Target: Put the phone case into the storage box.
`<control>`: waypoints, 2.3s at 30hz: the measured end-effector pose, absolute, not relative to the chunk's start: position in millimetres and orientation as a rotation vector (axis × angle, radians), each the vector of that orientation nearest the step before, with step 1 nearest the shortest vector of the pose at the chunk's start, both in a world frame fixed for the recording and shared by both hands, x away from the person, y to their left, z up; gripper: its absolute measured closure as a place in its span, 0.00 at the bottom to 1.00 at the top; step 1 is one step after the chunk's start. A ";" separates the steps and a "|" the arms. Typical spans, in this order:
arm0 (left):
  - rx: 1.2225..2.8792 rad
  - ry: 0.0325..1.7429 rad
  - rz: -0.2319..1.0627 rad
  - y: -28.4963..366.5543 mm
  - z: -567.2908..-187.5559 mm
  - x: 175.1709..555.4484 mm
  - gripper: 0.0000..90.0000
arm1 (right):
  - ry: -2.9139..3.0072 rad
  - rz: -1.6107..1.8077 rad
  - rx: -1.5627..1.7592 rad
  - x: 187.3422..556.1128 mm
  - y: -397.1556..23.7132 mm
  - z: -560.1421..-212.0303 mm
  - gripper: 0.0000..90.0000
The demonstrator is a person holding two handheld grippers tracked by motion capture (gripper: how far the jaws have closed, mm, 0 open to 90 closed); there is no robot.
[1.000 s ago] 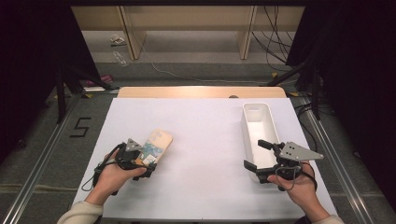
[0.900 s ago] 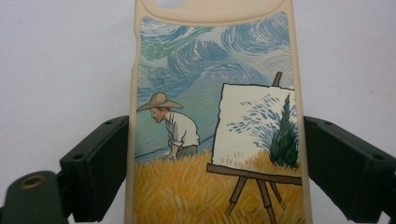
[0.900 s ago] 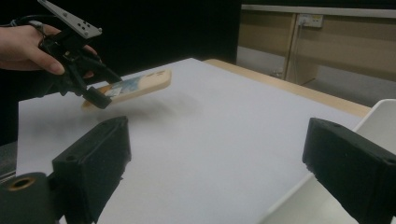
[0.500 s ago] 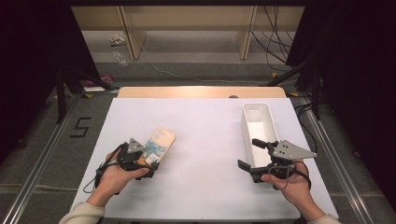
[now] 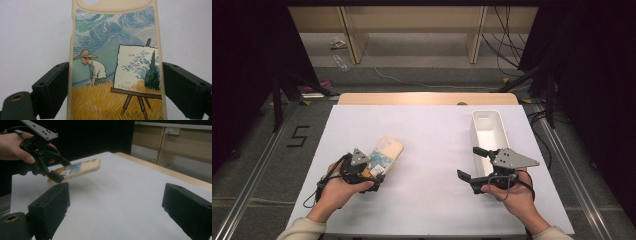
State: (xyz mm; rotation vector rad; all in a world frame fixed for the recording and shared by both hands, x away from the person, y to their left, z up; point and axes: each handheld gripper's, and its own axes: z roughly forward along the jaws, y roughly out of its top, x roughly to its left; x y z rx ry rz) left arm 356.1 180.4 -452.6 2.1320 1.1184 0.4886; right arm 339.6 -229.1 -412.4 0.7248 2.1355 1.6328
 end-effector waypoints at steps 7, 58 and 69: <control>2.142 1.090 0.485 175.0 -451.4 354.2 0.12 | 2.140 1.632 0.722 341.7 -221.4 -412.0 0.10; 2.126 0.992 0.503 148.5 -445.7 345.2 0.12 | 2.138 1.643 0.766 369.9 -181.6 -411.2 0.11; 2.132 0.959 0.504 140.7 -445.7 342.4 0.12 | 2.137 1.646 0.786 375.6 -176.7 -412.5 0.11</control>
